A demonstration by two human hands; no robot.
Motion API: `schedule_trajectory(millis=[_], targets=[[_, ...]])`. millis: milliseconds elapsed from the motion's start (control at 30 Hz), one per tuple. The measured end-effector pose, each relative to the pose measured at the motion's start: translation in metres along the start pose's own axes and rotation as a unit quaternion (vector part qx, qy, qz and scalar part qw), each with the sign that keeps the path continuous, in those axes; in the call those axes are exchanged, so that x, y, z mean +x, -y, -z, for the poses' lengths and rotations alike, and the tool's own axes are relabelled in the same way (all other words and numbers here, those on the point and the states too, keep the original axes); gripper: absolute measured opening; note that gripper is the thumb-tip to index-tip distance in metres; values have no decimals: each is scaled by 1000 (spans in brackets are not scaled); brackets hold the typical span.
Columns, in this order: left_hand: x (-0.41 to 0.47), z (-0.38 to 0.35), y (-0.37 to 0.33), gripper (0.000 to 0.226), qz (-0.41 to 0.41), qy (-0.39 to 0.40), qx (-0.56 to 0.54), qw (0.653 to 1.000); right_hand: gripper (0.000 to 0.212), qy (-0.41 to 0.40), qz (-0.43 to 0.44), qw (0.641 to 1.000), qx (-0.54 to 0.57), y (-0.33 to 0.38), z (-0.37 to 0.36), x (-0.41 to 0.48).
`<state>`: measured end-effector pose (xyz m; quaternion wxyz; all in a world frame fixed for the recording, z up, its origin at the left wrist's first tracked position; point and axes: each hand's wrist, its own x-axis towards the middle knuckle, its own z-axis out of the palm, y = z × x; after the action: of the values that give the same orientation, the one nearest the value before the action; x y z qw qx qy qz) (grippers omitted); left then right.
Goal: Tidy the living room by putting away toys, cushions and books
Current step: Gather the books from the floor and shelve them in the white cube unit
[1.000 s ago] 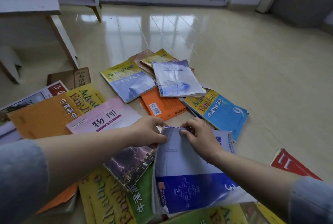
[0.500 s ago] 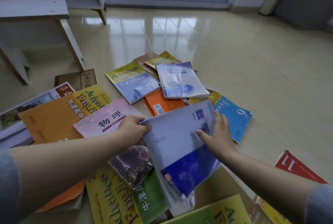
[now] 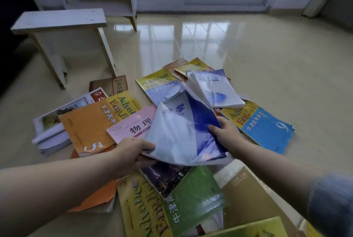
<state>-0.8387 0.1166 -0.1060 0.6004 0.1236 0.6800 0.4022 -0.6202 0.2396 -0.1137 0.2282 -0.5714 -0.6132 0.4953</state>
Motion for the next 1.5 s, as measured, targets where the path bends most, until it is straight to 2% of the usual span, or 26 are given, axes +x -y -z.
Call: schedule_trajectory(millis=[100,167,233,333,433,533,600,700,800,833,900,967,1100,1233,1500], targets=[[1,12,4,16,19,9,26,999,14,95,7,995,-26,9,-3,2],[5,19,9,22,16,-29,31,999,14,130,6,991,-17,17,-12,-2],[7,29,12,18,12,-70,59,996,12,151,19,988,-17,19,-24,1],[9,39,17,7,31,-101,101,989,8,132,79,985,-75,19,-47,13],[10,40,22,14,50,-108,109,987,5,67,145,969,-188,20,-63,28],[14,36,29,17,56,-110,110,986,11,55,161,954,-249,21,-76,39],[17,34,35,16,47,-108,168,979,12,53,158,947,-275,18,-81,42],[22,39,41,17,6,-110,302,947,13,52,132,946,-293,8,-83,47],[26,45,32,22,-100,-158,497,847,27,48,99,940,-322,-3,-77,54],[29,43,27,20,-136,-169,510,832,31,41,92,940,-326,-7,-74,58],[31,39,18,13,-187,-149,484,842,35,16,96,939,-329,-11,-70,61],[40,31,15,27,-209,-112,497,835,39,-19,101,937,-333,-12,-64,67],[55,20,14,64,-192,-67,591,780,43,-78,115,926,-352,-6,-48,84],[68,12,18,75,-155,-57,675,719,45,-105,107,911,-384,-7,-36,110],[92,0,25,80,-144,-70,672,723,48,-145,102,903,-392,-23,-49,151]])
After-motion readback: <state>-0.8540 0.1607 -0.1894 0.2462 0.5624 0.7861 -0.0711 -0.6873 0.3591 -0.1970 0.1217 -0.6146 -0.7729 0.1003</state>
